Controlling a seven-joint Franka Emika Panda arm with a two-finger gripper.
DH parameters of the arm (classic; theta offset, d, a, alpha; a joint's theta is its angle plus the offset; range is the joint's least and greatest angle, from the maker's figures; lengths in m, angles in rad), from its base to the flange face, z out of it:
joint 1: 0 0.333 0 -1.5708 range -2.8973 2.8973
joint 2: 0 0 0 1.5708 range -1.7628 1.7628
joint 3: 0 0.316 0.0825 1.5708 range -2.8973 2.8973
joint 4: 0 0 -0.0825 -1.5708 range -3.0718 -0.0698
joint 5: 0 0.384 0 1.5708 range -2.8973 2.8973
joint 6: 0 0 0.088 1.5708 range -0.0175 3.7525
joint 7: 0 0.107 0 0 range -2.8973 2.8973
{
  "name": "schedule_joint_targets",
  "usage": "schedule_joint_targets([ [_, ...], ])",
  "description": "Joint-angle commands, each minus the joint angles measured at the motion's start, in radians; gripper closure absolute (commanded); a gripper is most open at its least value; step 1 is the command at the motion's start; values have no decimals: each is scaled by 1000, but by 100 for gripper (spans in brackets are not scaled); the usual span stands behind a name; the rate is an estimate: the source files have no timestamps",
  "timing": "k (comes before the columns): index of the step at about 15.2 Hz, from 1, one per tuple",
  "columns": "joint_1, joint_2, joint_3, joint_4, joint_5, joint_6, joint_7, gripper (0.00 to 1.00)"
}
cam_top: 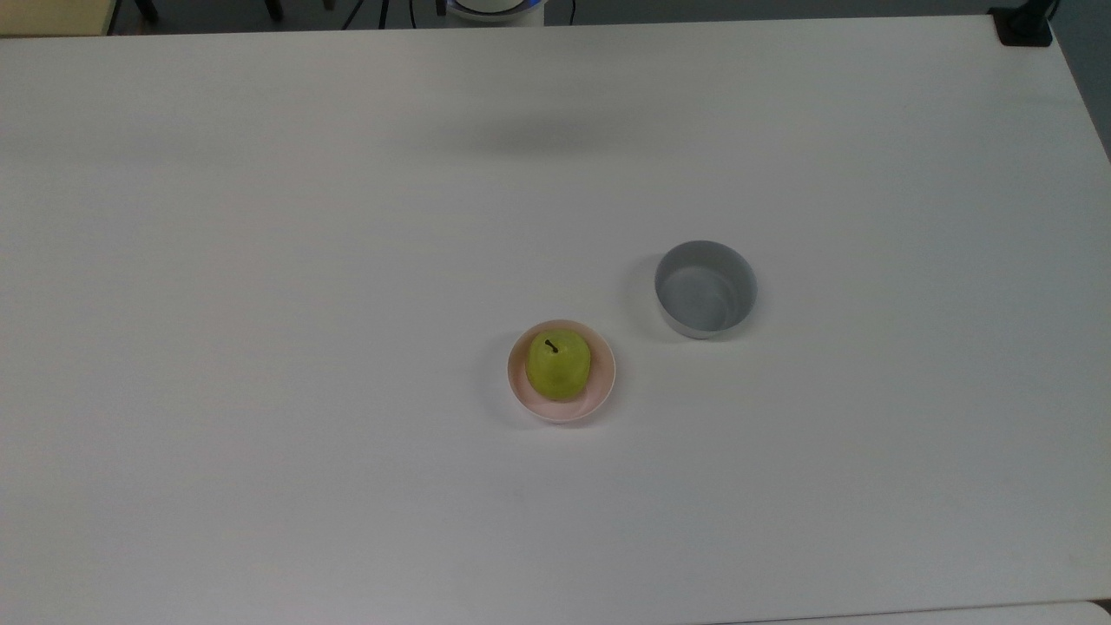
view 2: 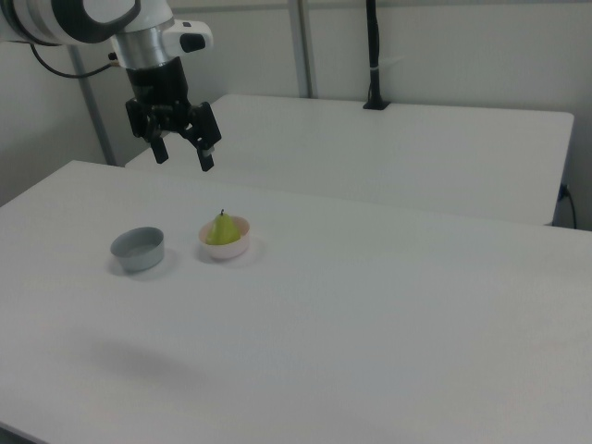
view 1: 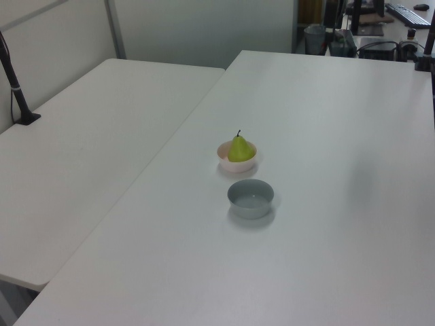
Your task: Place the pear in the bowl
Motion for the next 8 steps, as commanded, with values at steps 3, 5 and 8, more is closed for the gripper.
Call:
schedule_joint_targets([
  [3, 6, -8, -5, -24, 20, -17, -25, 0],
  [5, 7, -7, -5, -24, 20, -18, -24, 0],
  [8, 9, -5, -5, -24, 20, -18, -25, 0],
])
